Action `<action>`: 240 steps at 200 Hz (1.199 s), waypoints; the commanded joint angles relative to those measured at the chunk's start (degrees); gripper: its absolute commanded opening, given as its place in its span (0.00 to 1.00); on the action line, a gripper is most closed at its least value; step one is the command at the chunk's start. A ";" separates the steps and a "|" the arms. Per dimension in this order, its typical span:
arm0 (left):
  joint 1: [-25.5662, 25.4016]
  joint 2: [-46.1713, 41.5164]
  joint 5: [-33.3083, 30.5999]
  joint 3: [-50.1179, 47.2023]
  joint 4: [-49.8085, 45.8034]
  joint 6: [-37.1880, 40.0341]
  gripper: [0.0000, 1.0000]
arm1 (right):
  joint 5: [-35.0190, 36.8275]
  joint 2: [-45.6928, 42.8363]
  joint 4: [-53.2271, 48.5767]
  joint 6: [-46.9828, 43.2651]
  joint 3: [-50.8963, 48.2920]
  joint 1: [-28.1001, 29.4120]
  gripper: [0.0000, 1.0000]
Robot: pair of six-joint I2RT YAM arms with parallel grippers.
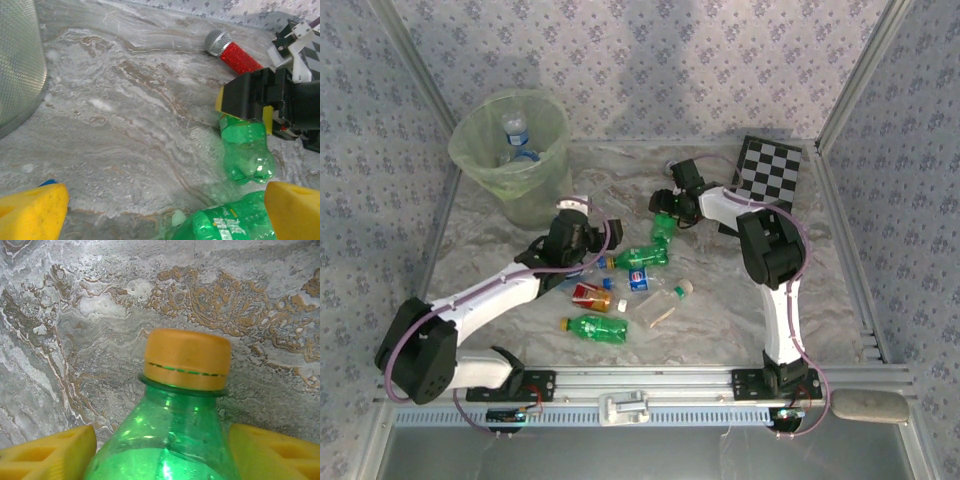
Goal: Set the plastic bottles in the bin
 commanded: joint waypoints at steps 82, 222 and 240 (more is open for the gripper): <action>0.19 -5.62 -1.52 -1.24 -0.22 0.05 1.00 | -7.88 -6.00 3.58 0.25 -1.14 -0.69 0.44; 0.96 1.09 25.22 4.40 14.20 1.39 1.00 | -11.10 -31.46 6.75 -1.15 -17.37 -3.19 0.42; 0.90 3.08 28.40 5.53 15.09 1.48 1.00 | -10.43 -33.73 6.80 -1.26 -18.85 -3.33 0.42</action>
